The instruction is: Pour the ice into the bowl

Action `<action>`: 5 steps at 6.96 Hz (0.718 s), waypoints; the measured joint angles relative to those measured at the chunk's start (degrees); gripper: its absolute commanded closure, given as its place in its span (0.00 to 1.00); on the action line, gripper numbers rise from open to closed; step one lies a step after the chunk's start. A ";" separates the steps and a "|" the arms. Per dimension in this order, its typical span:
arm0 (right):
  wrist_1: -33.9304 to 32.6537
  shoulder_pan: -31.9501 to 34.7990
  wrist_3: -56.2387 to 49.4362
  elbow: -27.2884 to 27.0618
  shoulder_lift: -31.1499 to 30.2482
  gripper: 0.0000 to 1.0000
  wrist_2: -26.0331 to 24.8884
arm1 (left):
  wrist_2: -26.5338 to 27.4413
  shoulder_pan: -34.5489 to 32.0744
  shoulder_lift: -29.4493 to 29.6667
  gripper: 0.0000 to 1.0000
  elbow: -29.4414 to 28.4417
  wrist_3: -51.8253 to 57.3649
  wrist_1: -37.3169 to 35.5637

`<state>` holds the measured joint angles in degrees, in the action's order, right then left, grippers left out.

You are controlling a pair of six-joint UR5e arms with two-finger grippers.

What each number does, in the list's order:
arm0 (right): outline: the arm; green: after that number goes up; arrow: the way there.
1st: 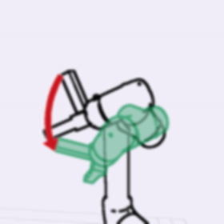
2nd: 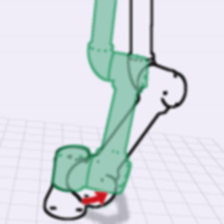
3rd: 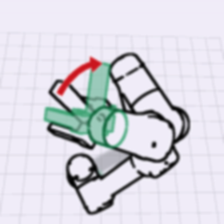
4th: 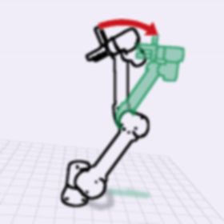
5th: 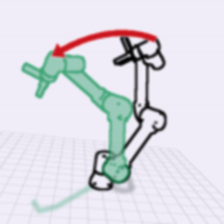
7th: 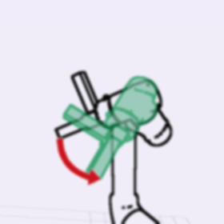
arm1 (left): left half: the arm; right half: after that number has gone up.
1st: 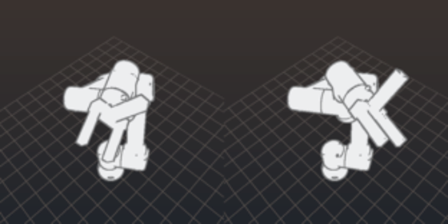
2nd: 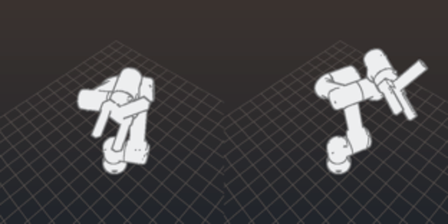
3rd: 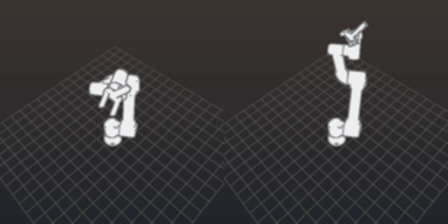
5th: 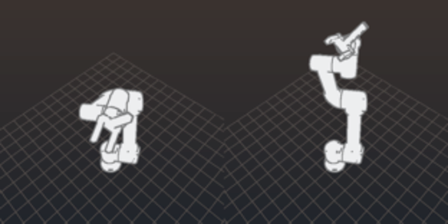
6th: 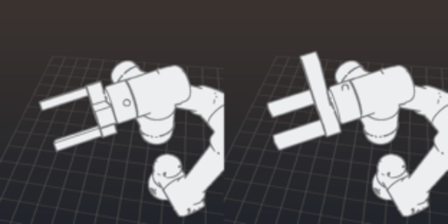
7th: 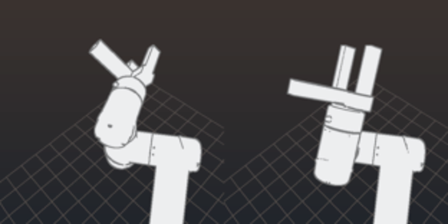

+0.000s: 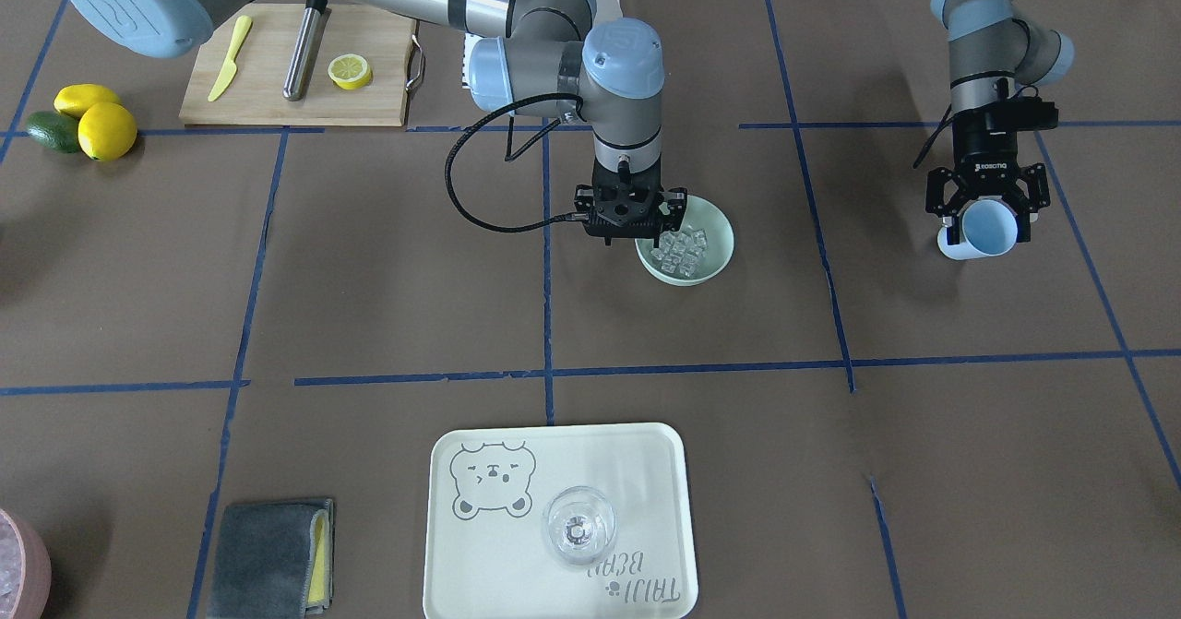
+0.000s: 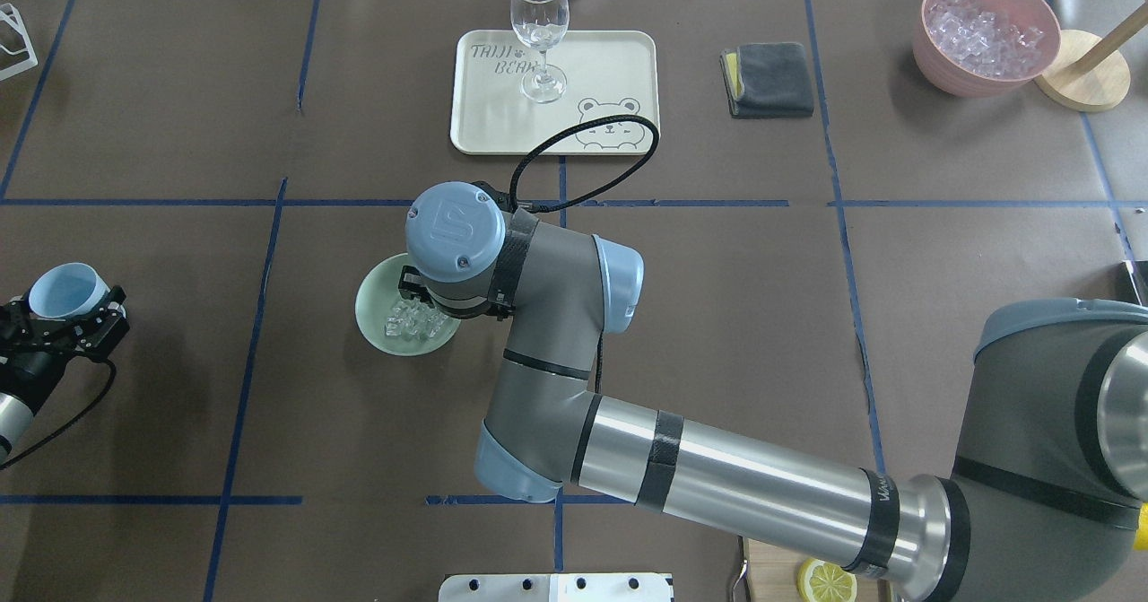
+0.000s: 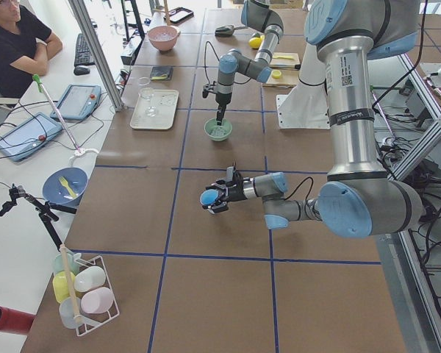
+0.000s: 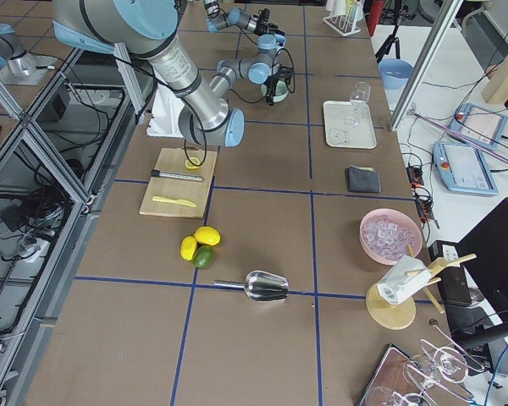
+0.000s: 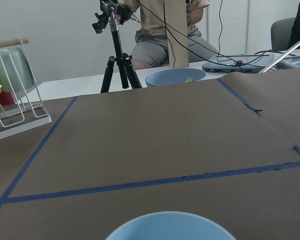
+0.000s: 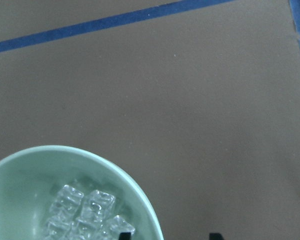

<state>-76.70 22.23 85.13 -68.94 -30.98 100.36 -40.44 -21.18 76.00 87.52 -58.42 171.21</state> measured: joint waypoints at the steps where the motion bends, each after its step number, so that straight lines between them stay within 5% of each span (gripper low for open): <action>1: 2.27 -0.45 0.16 0.94 -0.04 1.00 -0.60 | -1.21 -1.67 -0.06 0.00 0.95 1.95 0.00; 5: 3.81 1.44 0.29 -2.70 -0.27 1.00 1.50 | -14.02 -15.12 0.05 0.00 7.46 16.43 -0.64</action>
<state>-72.90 23.66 85.42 -71.64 -31.25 101.86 -54.46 -36.30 76.05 94.98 -41.99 170.58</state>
